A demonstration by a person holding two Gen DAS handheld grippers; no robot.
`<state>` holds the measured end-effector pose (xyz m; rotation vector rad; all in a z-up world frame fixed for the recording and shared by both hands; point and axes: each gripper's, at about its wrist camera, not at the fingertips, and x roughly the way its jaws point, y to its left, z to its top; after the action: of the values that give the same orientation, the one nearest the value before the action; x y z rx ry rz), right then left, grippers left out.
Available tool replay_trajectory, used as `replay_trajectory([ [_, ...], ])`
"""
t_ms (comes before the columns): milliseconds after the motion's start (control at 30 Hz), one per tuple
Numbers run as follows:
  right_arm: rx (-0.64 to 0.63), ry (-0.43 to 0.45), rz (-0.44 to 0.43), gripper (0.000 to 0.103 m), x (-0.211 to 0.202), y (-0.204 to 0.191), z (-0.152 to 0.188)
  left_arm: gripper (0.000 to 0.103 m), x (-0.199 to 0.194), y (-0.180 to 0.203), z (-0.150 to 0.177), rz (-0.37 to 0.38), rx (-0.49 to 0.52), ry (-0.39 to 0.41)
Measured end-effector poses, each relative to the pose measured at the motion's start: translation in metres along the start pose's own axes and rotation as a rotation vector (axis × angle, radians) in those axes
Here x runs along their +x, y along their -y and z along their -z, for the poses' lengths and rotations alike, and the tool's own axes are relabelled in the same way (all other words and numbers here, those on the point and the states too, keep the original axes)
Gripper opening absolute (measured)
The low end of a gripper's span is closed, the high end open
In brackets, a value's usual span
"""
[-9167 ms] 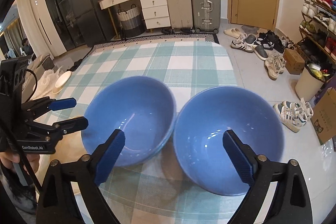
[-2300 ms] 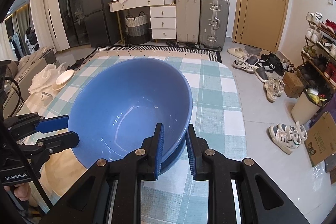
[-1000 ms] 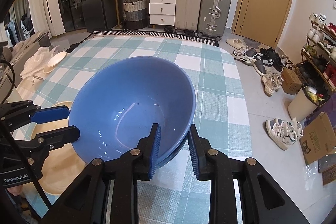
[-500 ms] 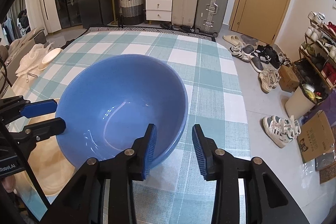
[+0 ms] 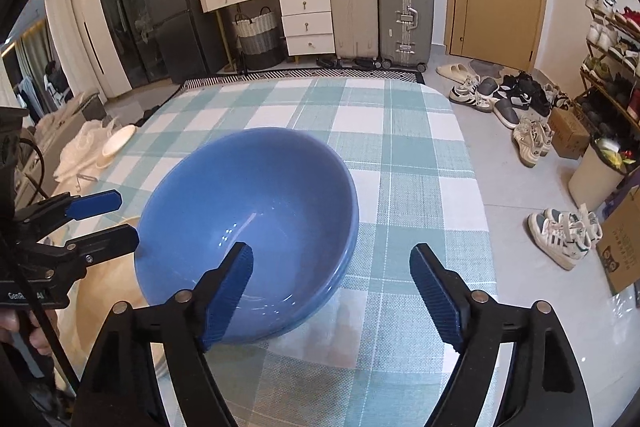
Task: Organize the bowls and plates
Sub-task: 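Close the right gripper on the nested bowl stack's rim while the left gripper grips it too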
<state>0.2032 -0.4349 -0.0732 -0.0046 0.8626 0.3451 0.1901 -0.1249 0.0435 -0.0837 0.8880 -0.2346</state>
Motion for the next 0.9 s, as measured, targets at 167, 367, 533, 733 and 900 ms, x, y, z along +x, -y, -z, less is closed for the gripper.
replay_trajectory([
  [167,0.078,0.003,-0.061,0.095,0.001,0.011,0.005,0.096,0.007,-0.005,-0.002,0.012,-0.017,-0.01],
  [367,0.141,-0.006,-0.087,0.096,0.008,0.022,0.01,0.101,0.016,-0.003,-0.002,0.017,-0.026,-0.02],
  [533,0.14,-0.023,-0.109,0.096,0.016,0.02,0.016,0.101,0.028,-0.004,-0.003,0.022,-0.04,-0.04],
  [733,0.142,-0.04,-0.152,0.089,0.027,0.016,0.019,0.101,0.045,-0.007,-0.005,0.031,-0.06,-0.058],
  [900,0.144,-0.037,-0.18,0.079,0.03,0.014,0.019,0.079,0.058,-0.005,-0.008,0.046,-0.068,-0.078],
])
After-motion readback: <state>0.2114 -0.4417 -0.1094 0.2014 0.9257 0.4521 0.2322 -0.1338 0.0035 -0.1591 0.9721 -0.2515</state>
